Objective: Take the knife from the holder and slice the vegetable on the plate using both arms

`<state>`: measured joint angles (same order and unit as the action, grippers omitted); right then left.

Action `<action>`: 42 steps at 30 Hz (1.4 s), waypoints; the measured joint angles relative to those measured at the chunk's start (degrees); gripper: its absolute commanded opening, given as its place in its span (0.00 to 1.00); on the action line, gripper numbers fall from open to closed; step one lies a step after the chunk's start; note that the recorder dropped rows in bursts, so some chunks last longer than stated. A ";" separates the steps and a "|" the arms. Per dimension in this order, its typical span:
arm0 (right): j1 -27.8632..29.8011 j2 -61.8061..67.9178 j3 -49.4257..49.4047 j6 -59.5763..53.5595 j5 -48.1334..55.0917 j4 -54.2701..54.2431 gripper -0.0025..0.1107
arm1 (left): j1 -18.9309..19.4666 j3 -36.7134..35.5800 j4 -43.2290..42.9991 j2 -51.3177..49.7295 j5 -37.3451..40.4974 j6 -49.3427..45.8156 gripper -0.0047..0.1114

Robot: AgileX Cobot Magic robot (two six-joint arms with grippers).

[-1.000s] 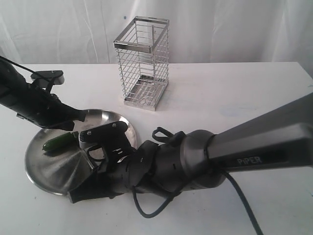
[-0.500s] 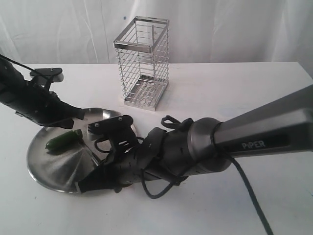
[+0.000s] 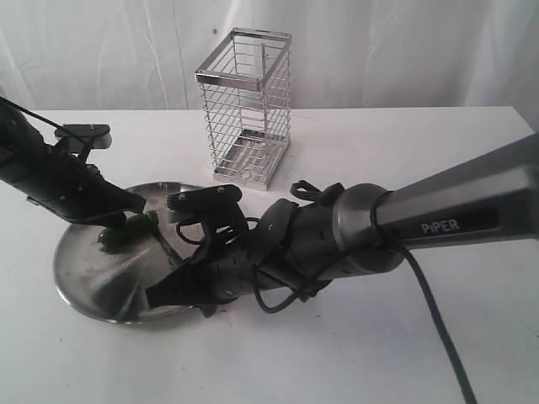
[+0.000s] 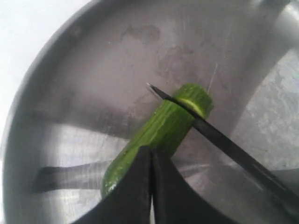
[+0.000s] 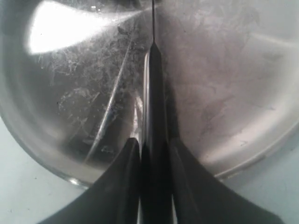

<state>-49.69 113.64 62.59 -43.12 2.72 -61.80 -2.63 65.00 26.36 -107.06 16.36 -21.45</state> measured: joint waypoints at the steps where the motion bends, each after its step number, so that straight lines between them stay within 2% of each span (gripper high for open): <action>1: 0.04 0.09 0.68 0.00 0.10 0.09 0.02 | 0.00 0.00 0.00 -0.11 -0.41 0.00 0.04; 22: 1.06 6.16 9.63 1.66 3.18 2.13 0.02 | 0.04 0.00 0.00 -0.24 -1.59 0.00 0.04; 26: 1.12 6.16 9.75 11.39 5.76 11.78 0.02 | 0.04 0.00 0.00 -0.24 -1.59 0.00 0.04; 30: 1.12 6.03 10.63 30.92 8.75 33.00 0.02 | 0.14 0.00 0.00 -0.24 -1.59 0.00 0.04; 33: 1.12 5.43 10.98 38.67 11.21 42.80 0.02 | 0.14 0.00 0.69 -0.24 -1.59 0.00 0.04; 42: 1.12 5.17 16.36 42.57 23.33 47.96 0.02 | 0.27 0.00 1.07 -0.24 -1.89 0.00 0.04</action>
<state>-48.57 118.81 78.96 -0.55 26.05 -13.84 -2.36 65.00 27.43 -107.30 14.47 -21.45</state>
